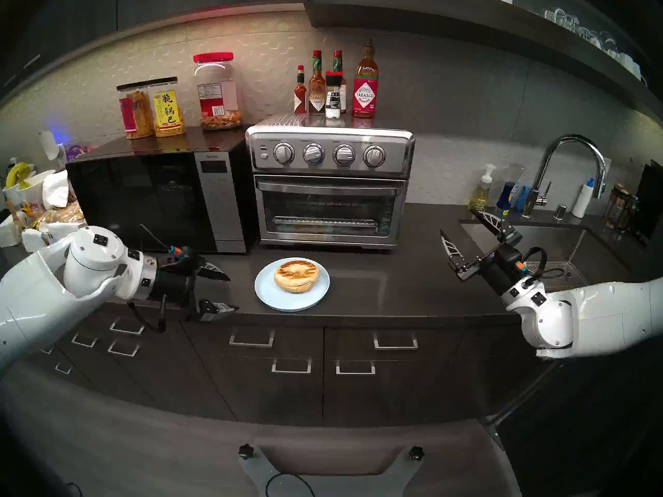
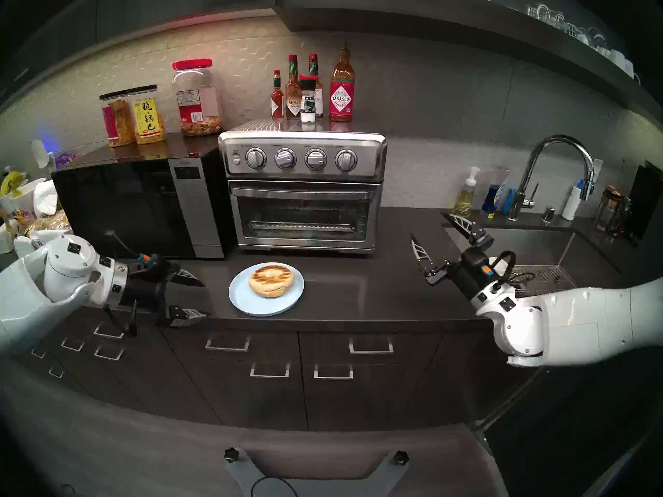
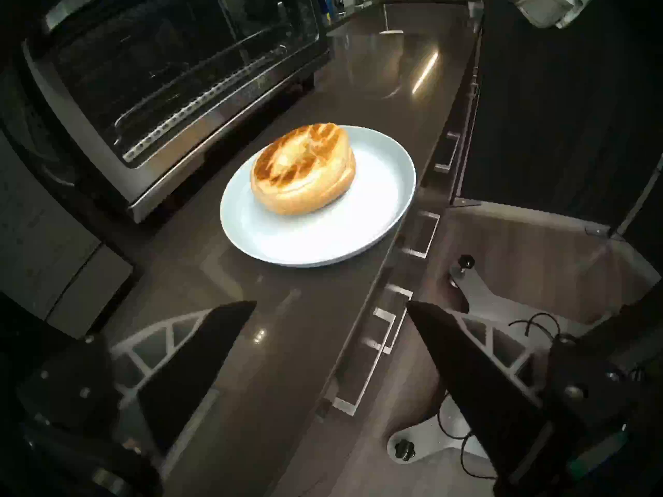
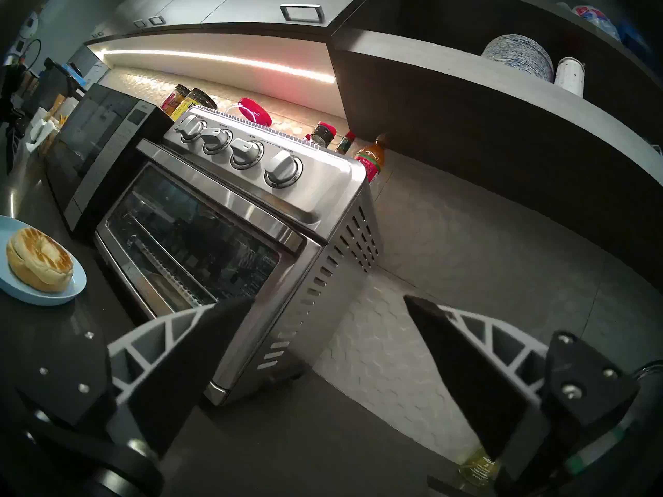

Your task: Open the oven and place the bagel inside on the rack

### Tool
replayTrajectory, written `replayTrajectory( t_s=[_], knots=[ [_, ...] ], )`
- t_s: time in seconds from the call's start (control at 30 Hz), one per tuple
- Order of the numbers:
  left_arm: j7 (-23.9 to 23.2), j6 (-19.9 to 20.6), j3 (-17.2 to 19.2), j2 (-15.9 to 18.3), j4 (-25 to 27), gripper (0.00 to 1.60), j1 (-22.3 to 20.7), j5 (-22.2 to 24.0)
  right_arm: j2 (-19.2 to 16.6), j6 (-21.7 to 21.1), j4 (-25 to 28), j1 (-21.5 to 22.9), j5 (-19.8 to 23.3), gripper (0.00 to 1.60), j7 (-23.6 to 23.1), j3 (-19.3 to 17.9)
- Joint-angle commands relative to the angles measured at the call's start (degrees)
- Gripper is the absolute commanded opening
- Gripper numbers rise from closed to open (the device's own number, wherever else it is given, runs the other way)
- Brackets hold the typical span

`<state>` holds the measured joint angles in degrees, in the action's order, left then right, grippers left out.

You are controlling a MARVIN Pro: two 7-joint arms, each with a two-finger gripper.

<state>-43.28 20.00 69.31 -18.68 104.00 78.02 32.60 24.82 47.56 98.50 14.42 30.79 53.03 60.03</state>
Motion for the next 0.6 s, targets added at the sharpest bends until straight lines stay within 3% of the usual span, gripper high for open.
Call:
replayTrajectory(
  t_s=[0.0,0.13,0.37,0.57],
  knots=[
    [-4.0,-0.4,0.9,-4.1,-0.7,1.6,-6.4,-4.7,0.1,0.0,-0.1,0.8,-0.1,1.6,0.1,-0.7],
    [-8.0,0.2,1.3,-4.8,-1.1,1.6,-8.6,-6.7,0.1,0.0,-0.1,0.8,-0.1,1.6,0.1,-0.7],
    [-16.3,0.2,-1.4,-5.1,-1.6,1.6,-12.8,-11.1,0.1,0.0,-0.1,0.9,-0.1,1.6,0.1,-0.7],
    [-23.2,0.3,-2.2,-9.1,-3.1,1.6,-16.2,-15.0,0.1,0.0,-0.1,0.9,-0.1,1.6,0.1,-0.7]
  ],
)
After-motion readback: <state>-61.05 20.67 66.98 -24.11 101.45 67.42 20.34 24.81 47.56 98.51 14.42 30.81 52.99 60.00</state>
